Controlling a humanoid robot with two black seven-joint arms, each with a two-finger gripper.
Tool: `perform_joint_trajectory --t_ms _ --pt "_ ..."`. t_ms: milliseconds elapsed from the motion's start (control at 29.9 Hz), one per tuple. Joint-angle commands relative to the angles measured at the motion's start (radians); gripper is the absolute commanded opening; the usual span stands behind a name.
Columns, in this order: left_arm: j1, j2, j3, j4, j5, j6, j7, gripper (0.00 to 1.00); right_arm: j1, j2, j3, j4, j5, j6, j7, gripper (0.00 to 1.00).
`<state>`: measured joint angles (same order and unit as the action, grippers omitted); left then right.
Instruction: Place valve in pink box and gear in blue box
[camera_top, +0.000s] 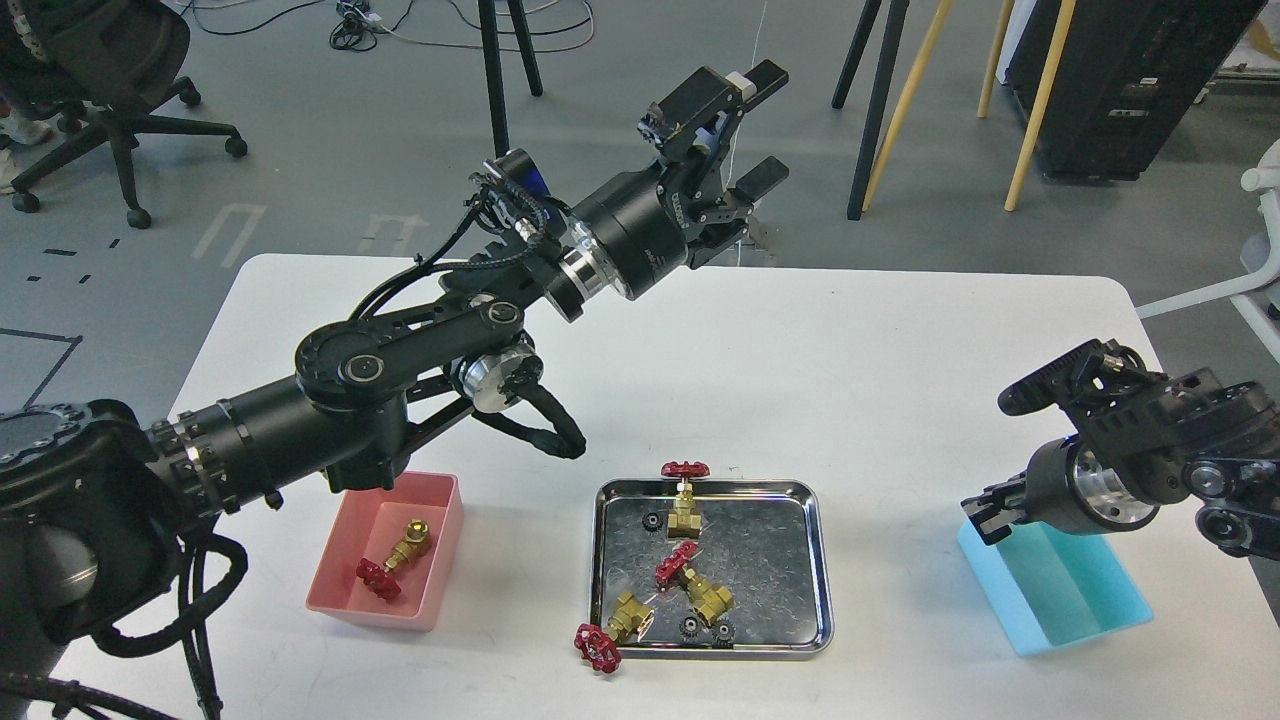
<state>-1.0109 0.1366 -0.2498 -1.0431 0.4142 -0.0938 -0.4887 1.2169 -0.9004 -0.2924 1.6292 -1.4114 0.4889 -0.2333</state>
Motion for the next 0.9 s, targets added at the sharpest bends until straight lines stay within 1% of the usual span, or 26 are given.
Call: perform_joint_trajectory --t_ms 0,134,234,267,301,368,401,434,468,535,668,735,802,869 --pt "0.0 0.0 0.0 0.0 0.0 0.0 0.0 0.99 0.0 -0.017 0.007 0.015 0.003 0.0 0.0 0.07" --pt "0.0 0.0 0.0 0.0 0.0 0.0 0.0 0.99 -0.01 -0.077 -0.011 0.05 -0.047 0.0 -0.001 0.07" --pt "0.0 0.0 -0.002 0.0 -0.002 0.0 0.0 0.99 -0.06 -0.106 -0.011 0.049 -0.118 0.0 -0.001 0.08" --pt "0.0 0.0 0.0 0.0 -0.002 0.0 0.0 0.99 -0.072 -0.109 -0.005 0.047 -0.126 0.0 -0.001 0.08" --pt "0.0 0.0 0.0 0.0 -0.002 -0.001 0.0 0.99 -0.08 -0.109 0.002 0.047 -0.127 0.0 -0.001 0.12" --pt "0.0 0.0 0.0 0.0 -0.002 -0.001 0.0 0.99 -0.088 -0.112 0.009 0.047 -0.124 0.0 -0.001 0.28" --pt "0.0 0.001 0.0 0.0 -0.002 -0.001 0.0 0.99 -0.088 -0.115 0.016 0.047 -0.124 0.0 -0.003 0.41" --pt "0.0 0.001 -0.002 0.0 -0.002 -0.001 0.0 0.99 -0.089 -0.117 0.028 0.047 -0.121 0.0 -0.001 0.62" --pt "0.0 0.001 -0.002 0.0 -0.002 0.0 0.0 0.99 -0.089 -0.117 0.047 0.044 -0.118 0.0 -0.003 0.97" --pt "0.0 0.001 -0.002 0.0 -0.002 0.0 0.0 0.99 -0.091 -0.117 0.084 0.043 -0.109 0.0 -0.001 1.0" --pt "-0.003 0.023 -0.002 0.0 -0.003 0.0 0.0 0.99 -0.091 -0.129 0.16 0.04 -0.028 0.0 -0.004 1.0" --pt "-0.011 0.063 -0.002 0.0 -0.006 -0.006 0.0 0.99 -0.092 -0.158 0.174 0.04 0.032 0.0 -0.014 1.0" --pt "-0.017 0.116 -0.003 -0.002 -0.008 -0.042 0.0 0.99 -0.092 -0.187 0.179 0.04 0.057 0.0 -0.018 1.0" --pt "-0.02 0.165 -0.012 -0.003 -0.015 -0.104 0.0 0.99 -0.095 -0.198 0.211 0.038 0.069 0.0 -0.011 1.0"
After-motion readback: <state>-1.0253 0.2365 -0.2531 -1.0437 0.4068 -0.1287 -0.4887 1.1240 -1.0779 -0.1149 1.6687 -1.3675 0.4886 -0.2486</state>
